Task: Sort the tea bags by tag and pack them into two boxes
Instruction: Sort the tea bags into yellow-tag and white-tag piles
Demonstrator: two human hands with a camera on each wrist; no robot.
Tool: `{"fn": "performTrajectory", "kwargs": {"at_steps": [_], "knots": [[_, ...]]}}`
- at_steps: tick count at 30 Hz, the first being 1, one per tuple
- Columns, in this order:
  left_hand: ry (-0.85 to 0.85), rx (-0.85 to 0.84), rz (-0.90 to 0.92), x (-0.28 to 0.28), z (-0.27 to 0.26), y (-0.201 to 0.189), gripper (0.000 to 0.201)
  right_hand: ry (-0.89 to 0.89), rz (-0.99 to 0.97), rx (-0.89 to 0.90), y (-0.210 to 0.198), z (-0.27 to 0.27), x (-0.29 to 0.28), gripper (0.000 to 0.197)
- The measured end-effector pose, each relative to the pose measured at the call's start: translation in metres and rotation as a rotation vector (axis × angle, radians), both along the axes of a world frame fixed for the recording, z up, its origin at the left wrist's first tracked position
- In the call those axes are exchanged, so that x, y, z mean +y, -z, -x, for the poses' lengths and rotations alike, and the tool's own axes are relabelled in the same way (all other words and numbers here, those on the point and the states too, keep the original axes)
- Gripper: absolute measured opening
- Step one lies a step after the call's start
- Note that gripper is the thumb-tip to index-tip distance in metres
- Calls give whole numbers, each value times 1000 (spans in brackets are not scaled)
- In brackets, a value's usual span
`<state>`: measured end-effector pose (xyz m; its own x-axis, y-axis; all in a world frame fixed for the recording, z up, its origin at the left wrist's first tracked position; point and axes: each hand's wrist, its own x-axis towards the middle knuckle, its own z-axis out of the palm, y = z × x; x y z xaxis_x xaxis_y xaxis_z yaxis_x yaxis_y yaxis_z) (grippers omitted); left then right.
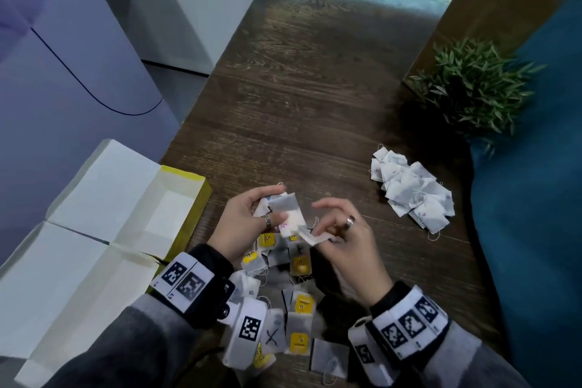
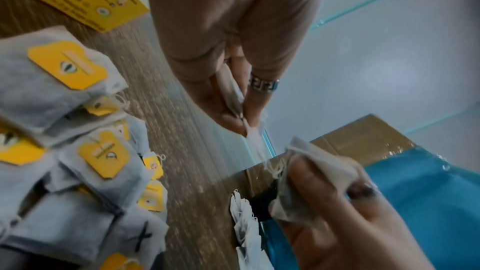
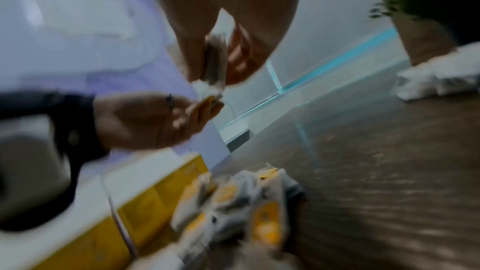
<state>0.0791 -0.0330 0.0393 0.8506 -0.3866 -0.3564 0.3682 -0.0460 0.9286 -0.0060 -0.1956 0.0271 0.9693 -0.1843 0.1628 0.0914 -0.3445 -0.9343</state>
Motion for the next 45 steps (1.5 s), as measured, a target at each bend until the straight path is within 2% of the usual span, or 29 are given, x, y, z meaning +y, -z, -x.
{"fn": "performTrajectory", "kwargs": {"at_steps": [2, 4, 9, 11, 16, 18, 21, 23, 25, 28, 31, 33, 36, 38, 40, 43, 45], "knots": [[56, -19, -20, -1, 2, 3, 38, -53, -177, 266, -2, -7, -2, 19], [116, -20, -27, -4, 5, 6, 31, -72, -315, 409, 3, -9, -3, 21], [140, 50, -55, -10, 1, 9, 31, 86, -461, 418, 12, -9, -27, 22], [132, 35, -88, -5, -4, 10, 33, 242, -394, 388, 14, -12, -54, 23], [35, 70, -154, 17, -19, 8, 35, 548, 68, 469, 27, -7, -130, 24], [-17, 75, -159, 28, -23, 8, 36, 599, 241, 458, 30, 0, -141, 15], [-88, 90, -191, 42, -26, 12, 41, 624, 313, 338, 26, 3, -130, 10], [-116, 140, -201, 46, -24, 14, 38, 572, 297, 293, 22, 0, -108, 18], [-115, 183, -180, 47, -18, 16, 30, 430, 214, 269, 16, -5, -74, 23], [-63, 240, -145, 45, -8, 17, 25, 165, 81, 218, 9, -10, -15, 20], [-32, 359, -17, 41, 0, 16, 26, -38, -22, 293, 5, -20, 29, 9], [-43, 447, 110, 40, 5, 15, 30, -65, -45, 340, 11, -26, 42, 14], [-23, 523, 253, 43, 11, 13, 38, -116, 26, 358, 18, -32, 52, 25], [-6, 486, 238, 46, 15, 15, 34, -188, 53, 351, 18, -32, 54, 24], [-31, 451, 187, 49, 18, 19, 37, -213, -30, 361, 17, -32, 50, 24], [-74, 464, 157, 53, 17, 23, 37, -98, -147, 425, 23, -33, 33, 24], [-109, 483, 162, 56, 14, 24, 33, -70, -37, 496, 33, -32, 16, 12]]}}
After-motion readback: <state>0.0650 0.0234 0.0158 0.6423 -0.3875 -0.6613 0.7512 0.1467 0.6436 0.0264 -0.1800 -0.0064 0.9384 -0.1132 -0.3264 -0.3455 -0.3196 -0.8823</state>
